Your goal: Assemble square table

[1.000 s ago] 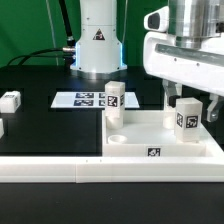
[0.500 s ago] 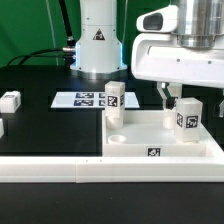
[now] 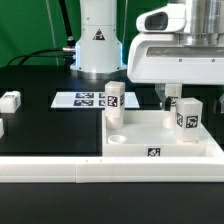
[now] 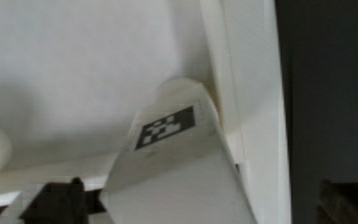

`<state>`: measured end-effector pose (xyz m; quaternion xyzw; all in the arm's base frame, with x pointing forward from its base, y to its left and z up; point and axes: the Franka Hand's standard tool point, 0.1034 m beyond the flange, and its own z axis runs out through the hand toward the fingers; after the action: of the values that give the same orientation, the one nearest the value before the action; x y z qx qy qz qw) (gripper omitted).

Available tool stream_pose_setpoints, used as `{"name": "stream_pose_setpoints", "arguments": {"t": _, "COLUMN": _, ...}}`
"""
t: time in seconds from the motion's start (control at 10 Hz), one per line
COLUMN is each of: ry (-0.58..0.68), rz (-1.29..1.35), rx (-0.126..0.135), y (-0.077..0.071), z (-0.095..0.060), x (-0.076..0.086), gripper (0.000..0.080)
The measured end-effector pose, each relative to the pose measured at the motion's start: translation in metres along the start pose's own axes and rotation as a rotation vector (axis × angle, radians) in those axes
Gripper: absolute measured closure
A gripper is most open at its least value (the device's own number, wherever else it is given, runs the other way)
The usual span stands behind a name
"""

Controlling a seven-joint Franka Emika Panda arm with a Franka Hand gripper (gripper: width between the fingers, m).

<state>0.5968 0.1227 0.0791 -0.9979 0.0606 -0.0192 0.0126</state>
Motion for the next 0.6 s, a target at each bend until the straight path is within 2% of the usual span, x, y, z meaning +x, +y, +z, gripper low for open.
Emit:
{"name": "stream_pose_setpoints", "arguments": {"t": 0.4, "ry": 0.001, "rz": -0.262, "rx": -0.009, "y": 0.0032, "z": 0.0000, "x": 0.0011, "gripper": 0.0150}}
{"name": "stream_pose_setpoints", "arguments": {"t": 0.5, "ry": 0.001, "rz": -0.262, "rx": -0.010, "y": 0.0045, "z": 0.0003, "x": 0.0014, "gripper": 0.0197}}
{"name": "stream_pose_setpoints", "arguments": {"t": 0.6, "ry": 0.001, "rz": -0.259, "rx": -0.010, "y": 0.0044, "z": 0.0003, "x": 0.0013, "gripper": 0.0197}}
